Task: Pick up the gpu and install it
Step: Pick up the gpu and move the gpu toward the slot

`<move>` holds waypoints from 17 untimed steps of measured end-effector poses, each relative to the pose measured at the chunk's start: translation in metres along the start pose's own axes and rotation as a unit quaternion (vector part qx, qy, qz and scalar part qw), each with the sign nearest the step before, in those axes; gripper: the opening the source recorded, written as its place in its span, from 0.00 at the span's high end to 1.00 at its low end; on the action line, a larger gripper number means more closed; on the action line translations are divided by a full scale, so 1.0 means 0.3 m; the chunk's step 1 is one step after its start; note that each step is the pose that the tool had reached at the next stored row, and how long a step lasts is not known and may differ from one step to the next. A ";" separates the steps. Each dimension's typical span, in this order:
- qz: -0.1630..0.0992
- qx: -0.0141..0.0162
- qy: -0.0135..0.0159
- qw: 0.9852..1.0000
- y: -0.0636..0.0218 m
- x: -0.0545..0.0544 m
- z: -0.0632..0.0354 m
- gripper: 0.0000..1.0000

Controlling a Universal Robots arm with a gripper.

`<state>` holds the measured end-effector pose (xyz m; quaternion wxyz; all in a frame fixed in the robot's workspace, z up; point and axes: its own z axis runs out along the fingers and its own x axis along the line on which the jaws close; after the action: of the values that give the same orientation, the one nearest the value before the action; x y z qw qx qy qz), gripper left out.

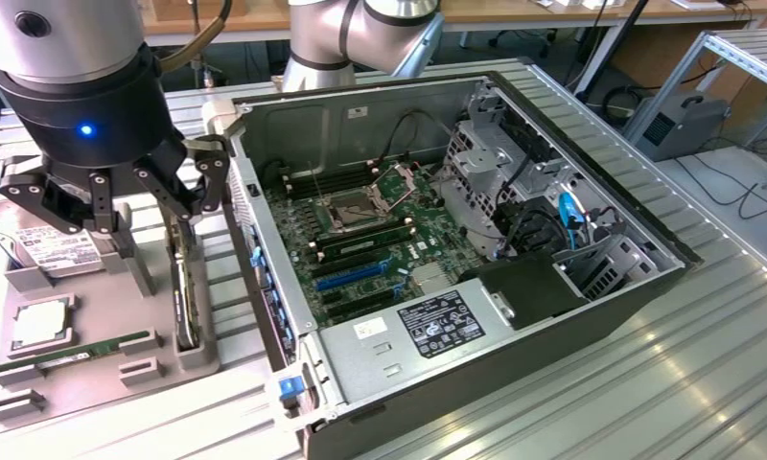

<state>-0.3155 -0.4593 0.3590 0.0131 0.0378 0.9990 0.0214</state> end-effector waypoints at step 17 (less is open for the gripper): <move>0.000 0.000 0.000 1.000 -0.001 0.000 0.014 0.46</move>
<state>-0.3155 -0.4593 0.3547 0.0132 0.0379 0.9990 0.0214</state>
